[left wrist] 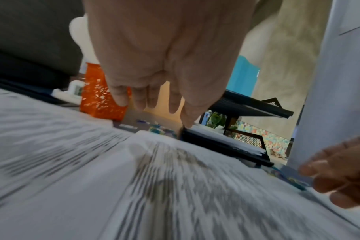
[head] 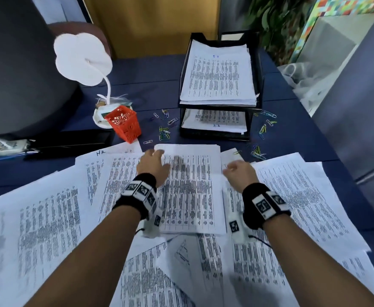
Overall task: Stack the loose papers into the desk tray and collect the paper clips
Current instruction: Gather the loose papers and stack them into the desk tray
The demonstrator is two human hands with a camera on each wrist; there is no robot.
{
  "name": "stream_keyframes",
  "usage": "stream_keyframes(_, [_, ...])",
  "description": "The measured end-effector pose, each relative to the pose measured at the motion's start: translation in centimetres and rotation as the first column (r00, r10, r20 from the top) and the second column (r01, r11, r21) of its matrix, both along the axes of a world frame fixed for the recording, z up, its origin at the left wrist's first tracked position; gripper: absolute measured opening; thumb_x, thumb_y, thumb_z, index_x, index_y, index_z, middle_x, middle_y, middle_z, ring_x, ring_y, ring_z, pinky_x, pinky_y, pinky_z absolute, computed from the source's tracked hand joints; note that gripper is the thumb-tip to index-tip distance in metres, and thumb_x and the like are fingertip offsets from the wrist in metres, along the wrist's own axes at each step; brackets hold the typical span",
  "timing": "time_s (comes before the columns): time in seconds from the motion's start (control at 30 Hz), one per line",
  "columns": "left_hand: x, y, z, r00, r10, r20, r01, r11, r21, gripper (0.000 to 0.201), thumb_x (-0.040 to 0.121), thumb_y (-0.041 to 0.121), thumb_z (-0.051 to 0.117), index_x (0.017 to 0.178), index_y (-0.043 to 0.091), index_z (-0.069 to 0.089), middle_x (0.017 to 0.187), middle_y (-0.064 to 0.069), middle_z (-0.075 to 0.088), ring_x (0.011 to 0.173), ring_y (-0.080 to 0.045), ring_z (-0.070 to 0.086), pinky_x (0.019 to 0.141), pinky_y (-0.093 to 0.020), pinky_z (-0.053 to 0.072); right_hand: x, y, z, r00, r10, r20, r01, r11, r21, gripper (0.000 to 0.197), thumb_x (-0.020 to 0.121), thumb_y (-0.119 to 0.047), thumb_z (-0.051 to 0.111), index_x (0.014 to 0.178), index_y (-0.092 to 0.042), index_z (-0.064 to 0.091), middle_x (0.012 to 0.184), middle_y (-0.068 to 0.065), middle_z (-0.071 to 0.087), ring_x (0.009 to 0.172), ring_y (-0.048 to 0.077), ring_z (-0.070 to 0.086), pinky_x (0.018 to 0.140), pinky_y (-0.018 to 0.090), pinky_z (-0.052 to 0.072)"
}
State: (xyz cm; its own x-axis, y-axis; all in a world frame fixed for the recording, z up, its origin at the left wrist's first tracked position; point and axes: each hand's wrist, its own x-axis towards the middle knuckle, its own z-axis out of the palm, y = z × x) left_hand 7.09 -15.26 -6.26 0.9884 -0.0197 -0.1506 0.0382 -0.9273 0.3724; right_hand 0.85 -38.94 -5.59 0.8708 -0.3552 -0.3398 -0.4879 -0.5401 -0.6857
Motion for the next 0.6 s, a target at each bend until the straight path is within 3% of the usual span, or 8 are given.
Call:
stream_keyframes(0.1, [-2.6, 1.7, -1.3, 0.99, 0.069, -0.125, -0.064, 0.997, 0.04, 0.05, 0.091, 0.033, 0.055, 0.136, 0.014, 0.045, 0.14, -0.016, 0.039, 0.127, -0.033, 0.04, 0.106, -0.044, 0.037, -2.4, 1.0, -1.3, 0.994, 0.027, -0.102, -0.026, 1.0, 0.01, 0.026, 0.089, -0.021, 0.06, 0.111, -0.007, 0.062, 0.112, 0.01, 0.062, 0.104, 0.026, 0.059, 0.086, 0.027, 0.044])
stream_keyframes(0.17, [-4.0, 2.2, -1.8, 0.981, 0.091, -0.171, -0.078, 0.994, 0.078, 0.052, 0.092, 0.036, 0.054, 0.135, 0.011, 0.043, 0.135, -0.018, 0.042, 0.124, -0.033, 0.042, 0.102, -0.042, 0.04, -3.3, 1.7, -1.5, 0.992, 0.035, -0.123, -0.031, 0.999, 0.031, 0.008, 0.087, -0.019, 0.059, 0.087, -0.011, 0.059, 0.093, 0.009, 0.059, 0.088, 0.024, 0.058, 0.075, 0.026, 0.043])
stream_keyframes(0.27, [-5.1, 2.3, -1.9, 0.971, 0.141, -0.193, -0.141, 0.99, 0.015, 0.054, 0.092, 0.036, 0.053, 0.136, 0.006, 0.04, 0.132, -0.02, 0.047, 0.122, -0.034, 0.044, 0.099, -0.039, 0.04, -4.0, 2.5, -1.3, 0.989, 0.069, -0.129, -0.066, 0.997, 0.025, 0.024, 0.083, -0.012, 0.058, 0.062, -0.005, 0.05, 0.068, 0.017, 0.052, 0.071, 0.029, 0.053, 0.064, 0.03, 0.043])
stream_keyframes(0.33, [-5.3, 2.4, -1.7, 0.948, 0.22, -0.23, -0.247, 0.965, -0.093, 0.057, 0.093, 0.032, 0.053, 0.139, 0.003, 0.036, 0.135, -0.02, 0.046, 0.124, -0.034, 0.045, 0.099, -0.038, 0.04, -4.3, 2.7, -1.0, 0.989, 0.089, -0.115, -0.087, 0.996, 0.028, 0.02, 0.083, -0.012, 0.061, 0.068, -0.001, 0.056, 0.073, 0.024, 0.055, 0.071, 0.032, 0.055, 0.073, 0.037, 0.05])
stream_keyframes(0.4, [-5.5, 2.8, -1.3, 0.913, 0.285, -0.292, -0.349, 0.917, -0.195, 0.056, 0.094, 0.027, 0.053, 0.14, 0.002, 0.035, 0.139, -0.019, 0.045, 0.124, -0.034, 0.047, 0.097, -0.037, 0.042, -4.6, 2.7, -1.0, 0.989, 0.102, -0.107, -0.096, 0.993, 0.062, 0.014, 0.084, -0.013, 0.063, 0.088, 0.001, 0.065, 0.087, 0.02, 0.062, 0.084, 0.034, 0.062, 0.082, 0.04, 0.051])
stream_keyframes(0.47, [-6.0, 3.2, -1.0, 0.897, 0.295, -0.331, -0.389, 0.881, -0.269, 0.049, 0.094, 0.02, 0.054, 0.137, 0.002, 0.041, 0.137, -0.016, 0.049, 0.121, -0.032, 0.05, 0.092, -0.032, 0.043, -4.8, 2.7, -1.1, 0.99, 0.083, -0.115, -0.071, 0.992, 0.1, 0.024, 0.085, -0.009, 0.063, 0.107, 0.001, 0.064, 0.101, 0.014, 0.064, 0.099, 0.033, 0.062, 0.092, 0.042, 0.05])
stream_keyframes(0.53, [-6.8, 3.4, -1.0, 0.917, 0.25, -0.311, -0.344, 0.89, -0.299, 0.044, 0.093, 0.017, 0.055, 0.134, 0.003, 0.046, 0.132, -0.014, 0.053, 0.115, -0.03, 0.053, 0.089, -0.029, 0.042, -5.0, 2.8, -1.3, 0.991, 0.081, -0.104, -0.07, 0.992, 0.105, 0.027, 0.085, -0.004, 0.06, 0.112, -0.003, 0.06, 0.108, 0.013, 0.064, 0.102, 0.031, 0.06, 0.091, 0.039, 0.05])
stream_keyframes(0.6, [-7.5, 3.7, -1.3, 0.936, 0.224, -0.27, -0.316, 0.873, -0.371, 0.034, 0.093, 0.014, 0.054, 0.125, 0.003, 0.051, 0.116, -0.015, 0.058, 0.097, -0.027, 0.053, 0.084, -0.031, 0.043, -5.1, 3.0, -1.5, 0.99, 0.098, -0.104, -0.087, 0.991, 0.104, 0.026, 0.085, -0.001, 0.055, 0.11, -0.005, 0.057, 0.104, 0.01, 0.061, 0.098, 0.029, 0.059, 0.082, 0.034, 0.048])
